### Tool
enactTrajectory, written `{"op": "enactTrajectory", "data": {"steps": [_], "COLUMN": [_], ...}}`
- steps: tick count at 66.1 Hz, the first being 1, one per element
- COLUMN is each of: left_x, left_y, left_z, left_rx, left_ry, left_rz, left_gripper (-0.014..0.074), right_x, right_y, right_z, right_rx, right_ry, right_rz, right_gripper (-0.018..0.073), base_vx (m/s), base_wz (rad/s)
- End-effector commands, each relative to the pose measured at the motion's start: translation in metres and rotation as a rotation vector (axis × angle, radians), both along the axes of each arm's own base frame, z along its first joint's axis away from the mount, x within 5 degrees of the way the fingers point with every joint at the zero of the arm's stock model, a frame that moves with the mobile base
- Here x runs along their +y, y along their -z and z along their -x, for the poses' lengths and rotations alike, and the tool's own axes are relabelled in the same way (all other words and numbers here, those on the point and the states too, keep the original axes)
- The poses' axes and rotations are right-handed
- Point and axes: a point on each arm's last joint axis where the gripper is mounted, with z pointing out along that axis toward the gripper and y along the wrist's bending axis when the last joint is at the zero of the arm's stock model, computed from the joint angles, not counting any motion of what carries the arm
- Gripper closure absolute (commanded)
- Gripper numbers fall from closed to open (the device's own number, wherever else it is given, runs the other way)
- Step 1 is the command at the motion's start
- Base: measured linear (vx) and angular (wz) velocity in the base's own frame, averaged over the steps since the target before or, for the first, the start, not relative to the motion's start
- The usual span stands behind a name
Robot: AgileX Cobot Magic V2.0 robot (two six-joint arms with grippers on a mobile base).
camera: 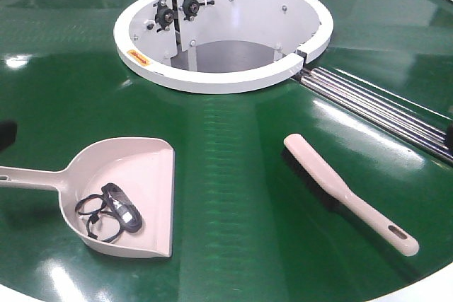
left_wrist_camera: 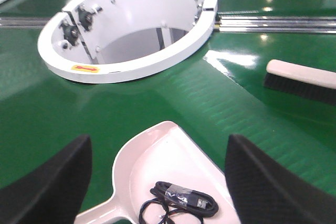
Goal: Clean and inspect green conveyor with broom and dustpan
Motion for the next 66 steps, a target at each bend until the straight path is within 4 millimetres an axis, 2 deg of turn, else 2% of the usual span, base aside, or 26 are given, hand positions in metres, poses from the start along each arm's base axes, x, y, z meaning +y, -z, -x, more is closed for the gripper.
{"op": "enactTrajectory", "data": {"steps": [1,6,16,25,29,35,38,43,44,46,47,66], "left_x": [0.006,0.011,0.020,0.022,0.022,0.023,0.023,0.023,0.023,0.023,0.023,0.022], "left_y": [0.010,0.032,0.062,0.094,0.101,0.099,0.099,0.099,0.099,0.099,0.099,0.101], "left_z": [0.016,0.033,0.059,0.061,0.059,0.058,0.058,0.058,0.058,0.058,0.058,0.058], "left_rx": [-0.162,-0.218,-0.366,-0.366,-0.345,-0.359,-0.360,-0.360,-0.360,-0.361,-0.361,-0.349], "left_ry": [-0.040,-0.055,-0.086,-0.107,-0.109,-0.114,-0.115,-0.115,-0.115,-0.115,-0.115,-0.112], "left_rz": [0.098,0.151,0.281,0.297,0.291,0.295,0.295,0.295,0.295,0.296,0.296,0.291], "left_gripper": [0.0105,0.0105,0.0116,0.0131,0.0153,0.0267,0.0365,0.0584,0.0605,0.0605,0.0605,0.0604], "right_x": [-0.003,-0.006,-0.008,-0.008,-0.008,-0.008,-0.008,-0.008,-0.008,-0.008,-0.008,-0.008], "right_y": [0.000,0.012,0.034,0.053,0.058,0.061,0.061,0.061,0.061,0.061,0.061,0.061], "right_z": [0.017,0.033,0.052,0.050,0.048,0.047,0.047,0.048,0.048,0.048,0.048,0.048], "right_rx": [-0.195,-0.231,-0.299,-0.348,-0.345,-0.342,-0.343,-0.345,-0.345,-0.341,-0.340,-0.333], "right_ry": [0.000,0.001,-0.001,-0.002,-0.003,-0.003,-0.003,-0.003,-0.003,-0.003,-0.003,-0.003], "right_rz": [-0.022,-0.025,-0.055,-0.065,-0.072,-0.062,-0.061,-0.061,-0.061,-0.062,-0.066,-0.097], "right_gripper": [0.0040,0.0054,0.0069,0.0069,0.0074,0.0146,0.0232,0.0439,0.0476,0.0566,0.0575,0.0568], "base_vx": [0.00,0.00,0.00,0.00,0.00,0.00,0.00,0.00,0.00,0.00,0.00,0.00], "base_wz": [0.00,0.00,0.00,0.00,0.00,0.00,0.00,0.00,0.00,0.00,0.00,0.00]}}
